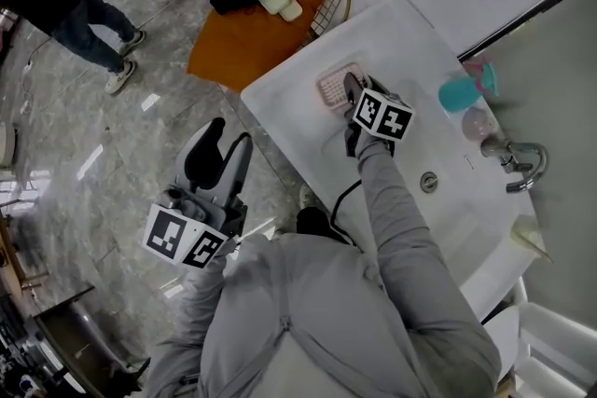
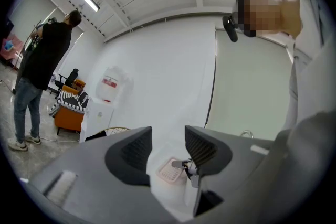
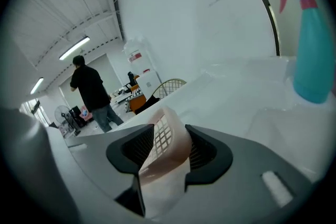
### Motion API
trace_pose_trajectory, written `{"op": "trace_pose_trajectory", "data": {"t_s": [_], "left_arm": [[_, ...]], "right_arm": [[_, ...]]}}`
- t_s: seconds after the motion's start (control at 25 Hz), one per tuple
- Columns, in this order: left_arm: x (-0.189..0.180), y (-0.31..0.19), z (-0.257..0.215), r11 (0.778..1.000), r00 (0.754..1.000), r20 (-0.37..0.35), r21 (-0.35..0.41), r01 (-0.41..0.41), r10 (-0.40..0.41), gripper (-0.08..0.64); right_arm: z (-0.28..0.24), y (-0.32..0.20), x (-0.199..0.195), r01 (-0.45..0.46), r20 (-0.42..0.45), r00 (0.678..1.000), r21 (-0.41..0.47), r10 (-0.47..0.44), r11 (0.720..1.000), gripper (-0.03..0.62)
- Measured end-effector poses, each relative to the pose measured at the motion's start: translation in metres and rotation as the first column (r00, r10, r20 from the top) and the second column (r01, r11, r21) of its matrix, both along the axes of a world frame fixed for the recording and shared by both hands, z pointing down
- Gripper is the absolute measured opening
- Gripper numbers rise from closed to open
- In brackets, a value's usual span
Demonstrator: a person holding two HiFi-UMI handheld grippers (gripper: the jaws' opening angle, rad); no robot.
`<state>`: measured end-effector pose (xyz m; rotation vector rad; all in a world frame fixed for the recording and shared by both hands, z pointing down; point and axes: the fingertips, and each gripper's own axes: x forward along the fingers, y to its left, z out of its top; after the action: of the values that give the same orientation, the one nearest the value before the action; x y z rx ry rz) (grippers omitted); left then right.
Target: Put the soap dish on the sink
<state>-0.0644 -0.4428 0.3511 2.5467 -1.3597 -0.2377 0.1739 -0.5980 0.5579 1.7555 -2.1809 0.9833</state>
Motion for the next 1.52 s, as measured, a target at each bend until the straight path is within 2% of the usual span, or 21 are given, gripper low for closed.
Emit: {"op": "trace_pose_trajectory", "data": {"t_s": [0.12,0.28,0.44,0.96,1.24,1.52], "left_arm": [[0.000,0.000,-0.001,1.000,1.000,-0.001,0.002,-0.002,0.002,0.210],[-0.001,0.001,-0.002,1.000,1.000,-0.003,0.007,-0.005,0.005,0.210],[-0.001,0.001,-0.003,1.000,1.000,-0.007,0.008,-0.015,0.015,0.210],[0.019,0.002,-0.007,0.995,0.995,-0.024,0.032,-0.098,0.099,0.210],[0.032,0.006,-0.012,0.988,0.988,-0.034,0.053,-0.148,0.150,0.210],[0.047,0.012,-0.015,0.980,0.981,-0.041,0.065,-0.187,0.190,0.210]], "right_arm": [[0.000,0.000,0.007,-0.008,-0.083,0.997,0.010,0.009,1.000,0.176],[-0.005,-0.001,0.018,-0.043,-0.106,0.993,0.037,0.047,0.998,0.176],[-0.017,0.002,0.023,-0.065,-0.105,0.992,0.071,0.072,0.995,0.176],[-0.079,0.042,0.015,-0.039,-0.051,0.997,0.200,0.050,0.979,0.176],[-0.113,0.081,0.008,-0.027,-0.028,0.999,0.276,0.036,0.961,0.176],[-0.146,0.118,0.009,-0.022,-0.040,0.998,0.356,0.038,0.934,0.176]]}}
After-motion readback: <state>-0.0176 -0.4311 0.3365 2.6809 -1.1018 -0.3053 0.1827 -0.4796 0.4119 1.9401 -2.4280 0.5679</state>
